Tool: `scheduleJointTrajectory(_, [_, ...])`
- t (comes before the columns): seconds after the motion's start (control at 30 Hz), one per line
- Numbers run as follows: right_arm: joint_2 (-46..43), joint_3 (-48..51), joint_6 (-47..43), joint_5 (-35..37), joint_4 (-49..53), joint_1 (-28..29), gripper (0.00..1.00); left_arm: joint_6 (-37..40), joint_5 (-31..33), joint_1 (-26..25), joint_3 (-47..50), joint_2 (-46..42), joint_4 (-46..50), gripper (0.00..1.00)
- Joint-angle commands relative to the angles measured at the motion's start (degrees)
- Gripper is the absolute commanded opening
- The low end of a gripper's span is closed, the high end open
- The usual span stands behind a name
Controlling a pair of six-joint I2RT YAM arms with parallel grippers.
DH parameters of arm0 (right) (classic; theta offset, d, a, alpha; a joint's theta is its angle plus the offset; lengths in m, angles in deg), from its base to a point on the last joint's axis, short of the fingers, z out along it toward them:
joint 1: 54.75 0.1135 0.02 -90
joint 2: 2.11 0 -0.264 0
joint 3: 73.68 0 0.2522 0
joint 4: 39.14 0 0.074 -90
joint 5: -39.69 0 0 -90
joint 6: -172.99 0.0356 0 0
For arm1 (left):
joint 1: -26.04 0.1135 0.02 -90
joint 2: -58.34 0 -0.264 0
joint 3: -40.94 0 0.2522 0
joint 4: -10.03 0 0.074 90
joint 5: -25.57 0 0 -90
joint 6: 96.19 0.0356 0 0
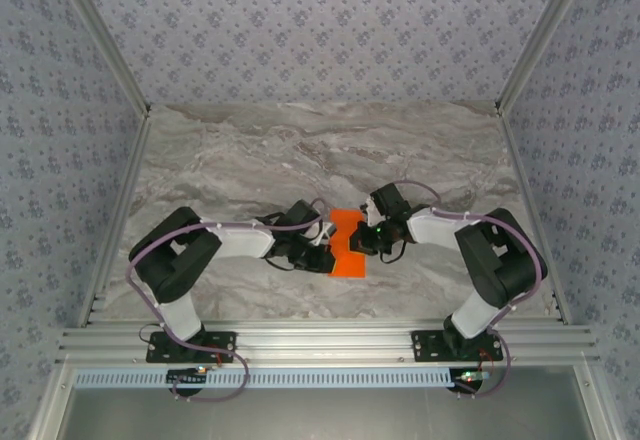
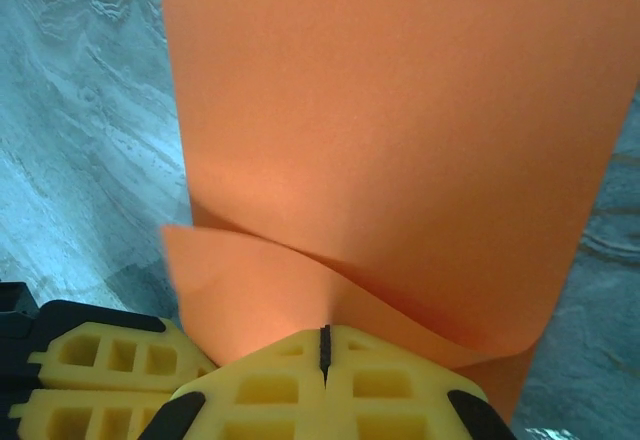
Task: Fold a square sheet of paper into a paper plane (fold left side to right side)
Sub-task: Fold the triangle a second time at the center of the table.
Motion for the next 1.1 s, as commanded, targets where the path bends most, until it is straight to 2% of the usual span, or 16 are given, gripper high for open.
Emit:
scheduleJointTrajectory(0.0, [-3.03,-0.54,-1.2,2.07,2.61,0.53,0.0,1.66,3.52,-1.12,-0.42,1.52,4.36,0.07])
scheduleJointTrajectory(0.27, [-5.35,1.01,-0.6,2.42,2.46,3.68,0.0,1.7,7.0,-2.24,-0.32,1.53,7.11,0.06])
scheduleJointTrajectory(0.53, [-1.62,0.03,0.31,1.49,-0.24,6.42,0.0,1.48,8.68,-2.42,-0.85,1.8,8.61,0.06])
scheduleJointTrajectory(1.07, [2.1,-1.44,-4.24,5.19,4.81,5.18,0.0,0.17,11.38,-2.44,-1.19,2.68,11.66,0.05])
